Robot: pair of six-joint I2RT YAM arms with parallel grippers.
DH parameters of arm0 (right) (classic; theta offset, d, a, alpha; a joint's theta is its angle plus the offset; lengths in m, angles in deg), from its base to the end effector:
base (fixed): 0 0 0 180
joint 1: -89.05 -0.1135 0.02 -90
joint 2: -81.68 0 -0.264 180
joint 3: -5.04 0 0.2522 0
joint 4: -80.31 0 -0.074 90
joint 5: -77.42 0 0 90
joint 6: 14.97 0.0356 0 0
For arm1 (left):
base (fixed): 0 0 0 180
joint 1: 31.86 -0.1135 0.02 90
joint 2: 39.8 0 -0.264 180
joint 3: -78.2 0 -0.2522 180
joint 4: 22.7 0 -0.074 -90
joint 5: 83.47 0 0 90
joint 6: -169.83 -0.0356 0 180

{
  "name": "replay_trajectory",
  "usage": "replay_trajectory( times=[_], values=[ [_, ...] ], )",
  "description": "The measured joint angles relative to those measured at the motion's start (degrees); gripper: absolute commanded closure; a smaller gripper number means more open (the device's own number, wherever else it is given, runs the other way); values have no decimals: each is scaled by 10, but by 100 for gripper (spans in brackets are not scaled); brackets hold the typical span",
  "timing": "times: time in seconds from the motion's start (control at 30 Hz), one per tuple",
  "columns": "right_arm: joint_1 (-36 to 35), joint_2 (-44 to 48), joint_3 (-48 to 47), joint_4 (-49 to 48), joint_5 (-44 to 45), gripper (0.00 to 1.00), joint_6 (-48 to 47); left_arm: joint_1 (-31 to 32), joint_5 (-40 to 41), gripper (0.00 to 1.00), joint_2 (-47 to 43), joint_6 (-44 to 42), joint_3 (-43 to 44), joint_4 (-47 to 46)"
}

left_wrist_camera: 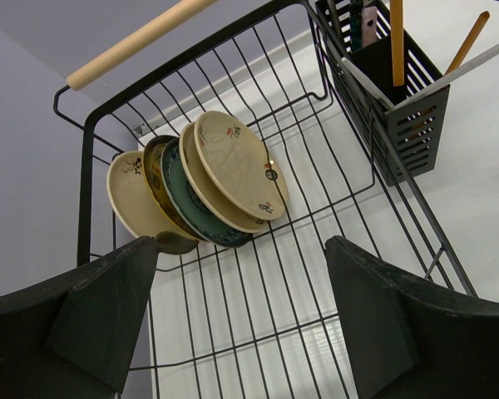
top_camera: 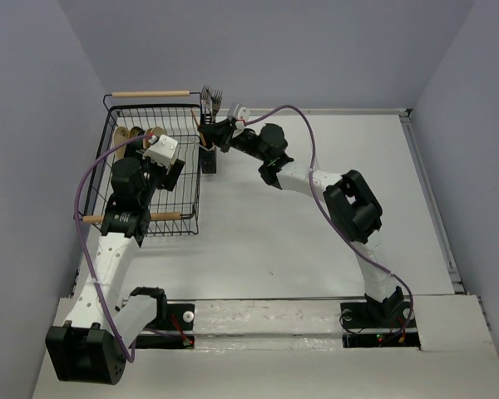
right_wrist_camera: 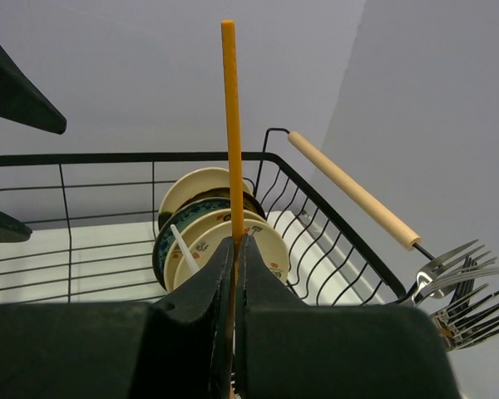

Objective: Sort the eating utensils into containers

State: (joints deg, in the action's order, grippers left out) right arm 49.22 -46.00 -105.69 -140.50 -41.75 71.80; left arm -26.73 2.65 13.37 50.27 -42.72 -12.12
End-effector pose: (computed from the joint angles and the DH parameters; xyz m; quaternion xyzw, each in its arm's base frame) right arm 0.3872 0.3456 0.2914 -0.3901 0.4138 0.3851 0.7268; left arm 0.2207 -0.0222 0.3419 0.2410 0.6946 0.1190 0.6673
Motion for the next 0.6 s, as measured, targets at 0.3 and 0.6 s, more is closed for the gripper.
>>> replay_trajectory(
  times=[0.3, 0.6],
  values=[
    [0, 0, 4, -30, 9, 73, -18, 0, 0, 4, 0, 0, 0, 0],
    [0, 0, 11, -37, 9, 73, -30, 0, 0, 5, 0, 0, 0, 0]
  ],
)
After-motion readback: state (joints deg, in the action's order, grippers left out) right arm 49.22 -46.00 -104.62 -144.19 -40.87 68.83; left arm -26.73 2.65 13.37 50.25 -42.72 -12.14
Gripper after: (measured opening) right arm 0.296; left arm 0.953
